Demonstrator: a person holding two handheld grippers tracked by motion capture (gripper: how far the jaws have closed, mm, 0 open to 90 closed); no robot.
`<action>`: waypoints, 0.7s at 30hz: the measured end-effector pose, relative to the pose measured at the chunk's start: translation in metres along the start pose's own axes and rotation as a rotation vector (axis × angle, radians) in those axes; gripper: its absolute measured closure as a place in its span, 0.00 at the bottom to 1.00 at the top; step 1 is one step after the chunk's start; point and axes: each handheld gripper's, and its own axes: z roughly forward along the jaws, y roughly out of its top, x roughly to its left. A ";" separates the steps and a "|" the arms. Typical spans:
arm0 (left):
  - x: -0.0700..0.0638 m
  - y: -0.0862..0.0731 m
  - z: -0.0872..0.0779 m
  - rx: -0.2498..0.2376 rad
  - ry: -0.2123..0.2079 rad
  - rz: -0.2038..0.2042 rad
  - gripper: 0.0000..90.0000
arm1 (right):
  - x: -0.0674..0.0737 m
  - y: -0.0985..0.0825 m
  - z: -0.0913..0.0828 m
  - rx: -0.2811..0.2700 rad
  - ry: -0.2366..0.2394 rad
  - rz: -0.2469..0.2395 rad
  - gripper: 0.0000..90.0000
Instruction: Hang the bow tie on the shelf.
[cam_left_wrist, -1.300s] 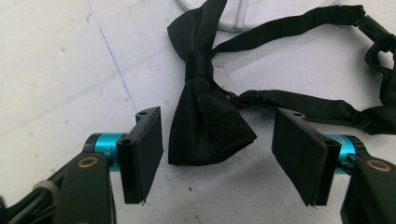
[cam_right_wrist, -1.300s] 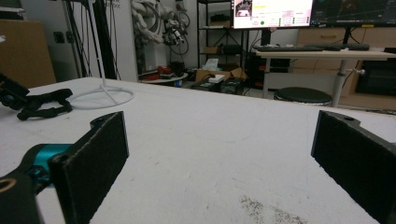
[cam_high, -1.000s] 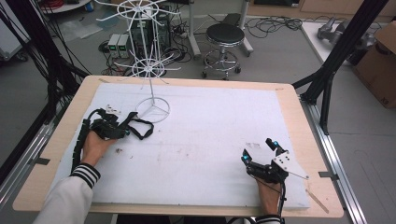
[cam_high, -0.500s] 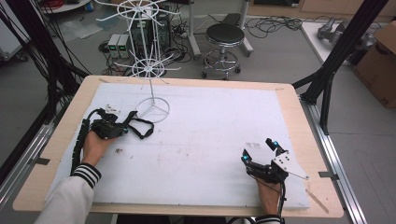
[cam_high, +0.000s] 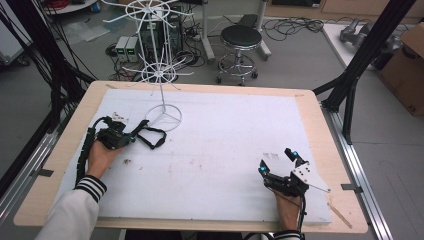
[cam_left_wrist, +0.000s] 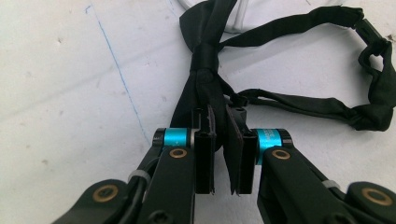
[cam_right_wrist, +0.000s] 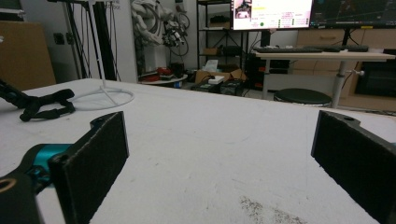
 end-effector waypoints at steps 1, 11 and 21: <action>0.000 0.000 -0.001 0.000 0.000 0.000 0.92 | 0.000 0.000 0.000 -0.001 -0.001 -0.001 0.03; 0.001 -0.001 -0.005 -0.014 0.002 0.005 0.95 | 0.000 0.000 0.000 0.001 -0.002 0.002 0.03; 0.000 -0.005 -0.015 -0.070 -0.015 0.044 0.95 | 0.000 0.000 0.000 0.000 -0.003 0.001 0.03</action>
